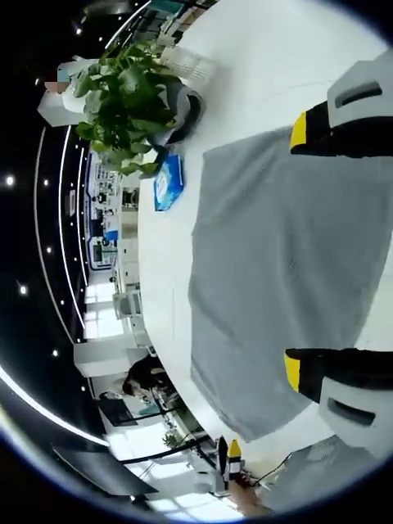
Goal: Open the folded towel by lifting each exposed corner and separating the folded layers until the towel lies flat within the target outline without major curled edges
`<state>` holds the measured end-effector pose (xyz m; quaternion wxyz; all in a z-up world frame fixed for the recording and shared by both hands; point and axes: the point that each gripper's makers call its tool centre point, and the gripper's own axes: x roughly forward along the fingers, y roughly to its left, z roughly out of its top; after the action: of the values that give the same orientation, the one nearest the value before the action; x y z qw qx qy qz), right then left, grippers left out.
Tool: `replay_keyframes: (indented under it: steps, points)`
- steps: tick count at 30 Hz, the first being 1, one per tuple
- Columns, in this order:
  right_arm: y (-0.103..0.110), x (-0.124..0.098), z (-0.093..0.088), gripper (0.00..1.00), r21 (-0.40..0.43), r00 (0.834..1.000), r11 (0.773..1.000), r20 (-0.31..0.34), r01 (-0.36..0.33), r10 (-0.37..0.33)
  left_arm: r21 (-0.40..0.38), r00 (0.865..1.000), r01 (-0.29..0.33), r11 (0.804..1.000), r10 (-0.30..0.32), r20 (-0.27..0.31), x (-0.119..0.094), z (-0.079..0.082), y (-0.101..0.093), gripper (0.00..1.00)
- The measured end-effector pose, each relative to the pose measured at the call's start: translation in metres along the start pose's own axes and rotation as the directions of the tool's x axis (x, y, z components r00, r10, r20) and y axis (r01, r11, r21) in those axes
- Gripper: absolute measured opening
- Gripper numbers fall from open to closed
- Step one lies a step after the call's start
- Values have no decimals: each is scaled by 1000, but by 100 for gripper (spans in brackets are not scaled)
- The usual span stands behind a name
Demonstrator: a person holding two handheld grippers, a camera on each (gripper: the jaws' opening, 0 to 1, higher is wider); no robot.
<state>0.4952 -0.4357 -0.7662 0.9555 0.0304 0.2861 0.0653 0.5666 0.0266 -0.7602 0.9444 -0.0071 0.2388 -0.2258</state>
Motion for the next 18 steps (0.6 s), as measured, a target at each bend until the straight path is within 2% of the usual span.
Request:
replay_keyframes:
  steps: [1, 4, 5, 7, 8, 10, 11, 13, 15, 16, 18]
  points:
    - [4, -14, -2, 99, 7, 1000, 1000, 23, 10, -10, -27, 999, 1, 1000, 0, 40, -9, 3, -7, 77]
    - [13, -38, 3, 99, 29, 993, 999, 115, 24, -27, -46, 991, -19, 999, 25, 134, -23, 13, -15, 79]
    - [18, -48, 5, 99, 34, 991, 999, 131, 19, -23, -48, 983, -20, 999, 28, 181, -29, 20, -20, 80]
    - [17, -62, 14, 99, 33, 977, 999, 210, 42, -48, -57, 970, -37, 998, 50, 237, -37, 28, -23, 83]
    - [18, -67, 17, 99, 42, 971, 998, 234, 49, -57, -54, 958, -33, 998, 47, 284, -42, 37, -29, 84]
    - [22, -76, 20, 99, 39, 957, 998, 282, 55, -64, -37, 938, -40, 999, 51, 344, -49, 48, -38, 86]
    - [24, -78, 20, 100, 38, 955, 998, 288, 57, -65, -26, 933, -43, 999, 49, 357, -50, 51, -42, 88]
    - [29, -81, 21, 100, 28, 949, 998, 309, 56, -62, 10, 914, -65, 998, 56, 402, -55, 58, -48, 91]
    - [40, -87, 31, 100, -10, 932, 999, 361, 42, -35, 20, 901, -67, 998, 52, 431, -61, 64, -52, 97]
    - [42, -92, 37, 100, -53, 923, 996, 382, 66, -41, 15, 895, -62, 998, 49, 443, -66, 68, -55, 99]
    - [46, -100, 48, 100, -84, 907, 994, 420, 76, -34, 5, 882, -46, 999, 38, 470, -73, 76, -57, 99]
